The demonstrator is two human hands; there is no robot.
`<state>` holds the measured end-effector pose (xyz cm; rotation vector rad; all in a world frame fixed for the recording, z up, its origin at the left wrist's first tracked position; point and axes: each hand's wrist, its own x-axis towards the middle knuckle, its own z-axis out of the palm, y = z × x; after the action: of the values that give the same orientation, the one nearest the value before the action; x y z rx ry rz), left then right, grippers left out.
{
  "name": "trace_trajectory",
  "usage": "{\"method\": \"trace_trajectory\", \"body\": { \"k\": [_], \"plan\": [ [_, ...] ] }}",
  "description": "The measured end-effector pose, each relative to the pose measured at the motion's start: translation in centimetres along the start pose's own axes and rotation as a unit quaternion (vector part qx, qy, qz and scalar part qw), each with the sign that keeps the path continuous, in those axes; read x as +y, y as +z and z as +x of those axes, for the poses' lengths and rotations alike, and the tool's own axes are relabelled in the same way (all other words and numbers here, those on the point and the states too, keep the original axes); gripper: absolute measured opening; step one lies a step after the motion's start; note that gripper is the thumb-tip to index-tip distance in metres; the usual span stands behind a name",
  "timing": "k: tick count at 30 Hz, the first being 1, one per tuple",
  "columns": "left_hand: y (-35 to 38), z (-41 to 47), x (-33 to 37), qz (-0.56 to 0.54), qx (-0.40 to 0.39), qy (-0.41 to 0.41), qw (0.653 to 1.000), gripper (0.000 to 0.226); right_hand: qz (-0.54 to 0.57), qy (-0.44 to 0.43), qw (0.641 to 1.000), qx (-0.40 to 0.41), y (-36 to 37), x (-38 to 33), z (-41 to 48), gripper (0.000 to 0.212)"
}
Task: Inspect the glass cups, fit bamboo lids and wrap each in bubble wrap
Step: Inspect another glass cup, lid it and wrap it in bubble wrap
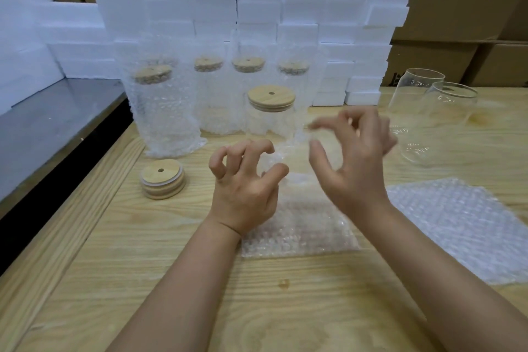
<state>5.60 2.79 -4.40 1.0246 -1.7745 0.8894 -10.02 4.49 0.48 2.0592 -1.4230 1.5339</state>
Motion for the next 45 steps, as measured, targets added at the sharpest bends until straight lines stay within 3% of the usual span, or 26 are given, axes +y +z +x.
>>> {"method": "trace_trajectory", "body": {
  "k": [3,6,10,14,18,24,29,34,40,45],
  "plan": [
    [0.1,-0.2,-0.1,-0.029,-0.018,-0.027,0.999,0.021,0.101,0.117,0.983,-0.103,1.1,-0.9,3.4,0.057],
    [0.1,-0.4,-0.2,-0.047,-0.027,-0.042,0.998,0.016,0.111,0.148,0.961,-0.204,2.5,-1.1,4.7,0.08],
    [0.3,-0.5,-0.2,-0.065,-0.034,-0.048,0.996,0.017,0.136,0.132,0.949,-0.25,3.5,-0.6,4.6,0.067],
    [0.4,-0.6,-0.1,-0.081,-0.053,-0.051,0.994,0.018,0.172,0.129,0.954,-0.21,4.0,-0.1,4.1,0.054],
    [0.3,-0.5,-0.3,-0.109,-0.075,-0.067,0.989,0.02,0.23,0.176,0.952,-0.1,3.1,-0.1,4.8,0.053],
    [0.5,-0.3,-0.1,-0.167,-0.11,-0.119,0.973,0.025,0.356,0.204,0.911,0.043,-1.4,0.7,7.4,0.05],
    [0.6,-0.2,0.0,-0.173,-0.133,-0.168,0.961,0.033,0.438,0.242,0.865,0.034,-3.3,1.0,8.3,0.049],
    [0.6,-0.2,0.1,-0.166,-0.143,-0.165,0.962,0.043,0.486,0.264,0.833,0.002,-2.1,0.4,7.9,0.04],
    [0.8,-0.3,0.1,-0.183,-0.096,-0.158,0.966,0.034,0.466,0.277,0.84,-0.003,-0.6,0.3,7.1,0.049],
    [1.1,-0.4,0.0,-0.191,-0.074,-0.168,0.964,0.03,0.435,0.265,0.86,-0.02,-1.1,1.4,7.2,0.044]
  ]
}}
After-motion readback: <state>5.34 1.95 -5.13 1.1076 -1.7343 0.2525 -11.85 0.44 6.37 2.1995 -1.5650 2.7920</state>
